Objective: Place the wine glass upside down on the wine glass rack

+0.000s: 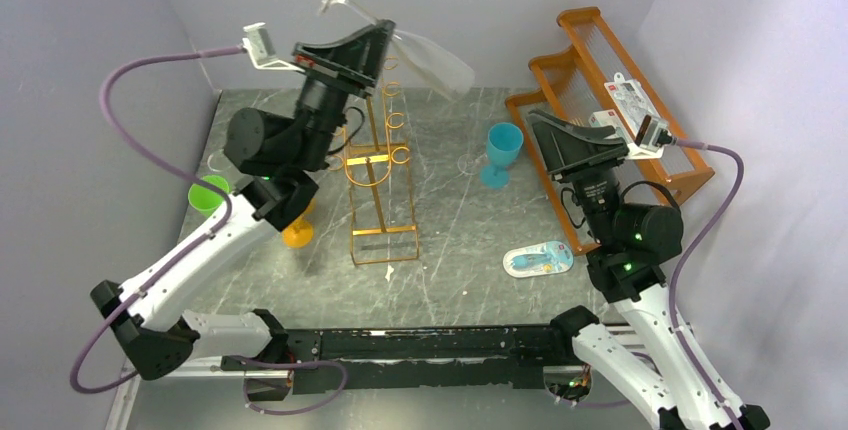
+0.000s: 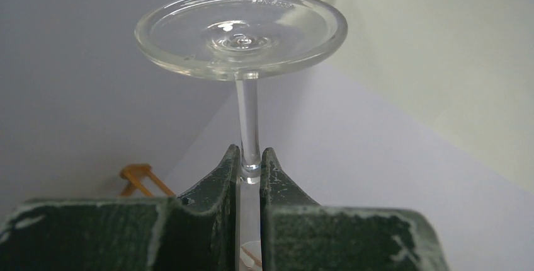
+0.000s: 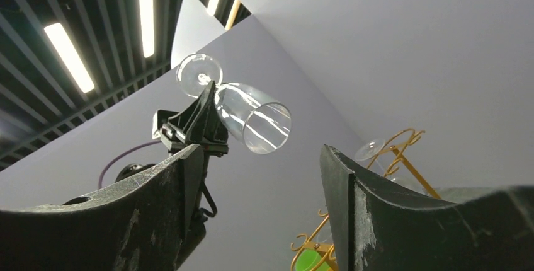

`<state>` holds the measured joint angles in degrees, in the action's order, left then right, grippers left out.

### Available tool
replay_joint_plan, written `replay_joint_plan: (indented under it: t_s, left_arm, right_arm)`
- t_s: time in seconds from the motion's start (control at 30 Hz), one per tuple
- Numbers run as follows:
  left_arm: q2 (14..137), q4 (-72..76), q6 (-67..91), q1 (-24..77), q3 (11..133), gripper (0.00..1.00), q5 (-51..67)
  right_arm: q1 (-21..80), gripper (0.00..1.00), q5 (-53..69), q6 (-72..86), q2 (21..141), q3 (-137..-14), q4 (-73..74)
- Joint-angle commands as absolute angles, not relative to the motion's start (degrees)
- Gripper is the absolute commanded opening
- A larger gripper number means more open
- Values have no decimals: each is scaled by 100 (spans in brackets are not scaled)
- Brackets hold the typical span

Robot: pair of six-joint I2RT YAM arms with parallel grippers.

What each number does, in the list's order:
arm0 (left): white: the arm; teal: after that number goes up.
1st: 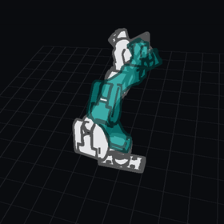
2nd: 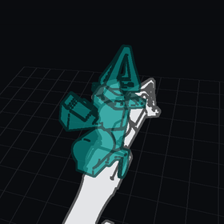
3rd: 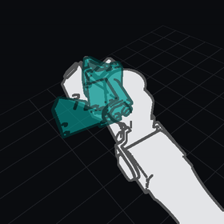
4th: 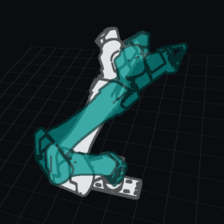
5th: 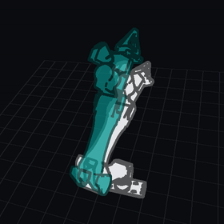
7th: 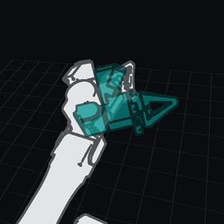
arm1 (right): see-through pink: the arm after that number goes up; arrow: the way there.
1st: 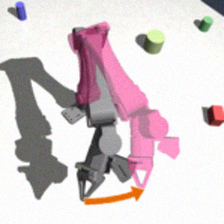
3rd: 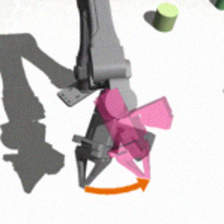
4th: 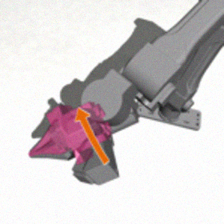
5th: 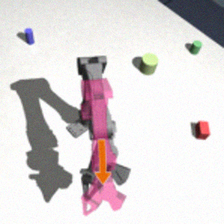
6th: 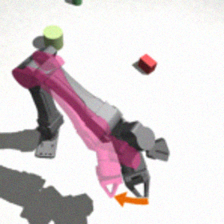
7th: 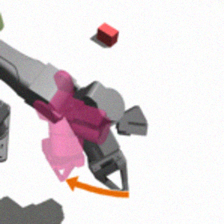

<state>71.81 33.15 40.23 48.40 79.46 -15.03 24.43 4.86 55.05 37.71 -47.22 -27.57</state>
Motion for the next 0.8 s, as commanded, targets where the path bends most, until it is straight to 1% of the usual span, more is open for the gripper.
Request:
replay_joint_plan:
  t_s: [0.0, 0.13, 0.3, 0.4, 0.53, 0.63, 0.77]
  left_arm:
    - [6794, 2430, 3563, 4246, 8336, 5, -996]
    - [6648, 1491, 3414, 3664, 8704, 5, -811]
    - [6651, 796, 3417, 2819, 8989, 5, -406]
    - [6718, 607, 3428, 2289, 9100, 5, -66]
    - [6879, 499, 3377, 1483, 9250, 5, 698]
    - [6987, 559, 3495, 809, 9209, 5, 1432]
    - [7025, 530, 3541, -103, 9098, 5, 2069]
  right_arm:
    - [2432, 72, 342, 5393, 3672, -4732, -2494]
    - [2429, 72, 308, 5332, 3704, -4785, -2356]
    - [2429, 72, 293, 5306, 3718, -4783, -2281]
    - [2432, 72, 275, 5267, 3688, -4790, -2206]
    - [2428, 72, 194, 5132, 3577, -4816, -2088]
    - [2427, 72, 121, 5000, 3511, -4833, -2004]
    - [2428, 72, 84, 4908, 3500, -4860, -1937]
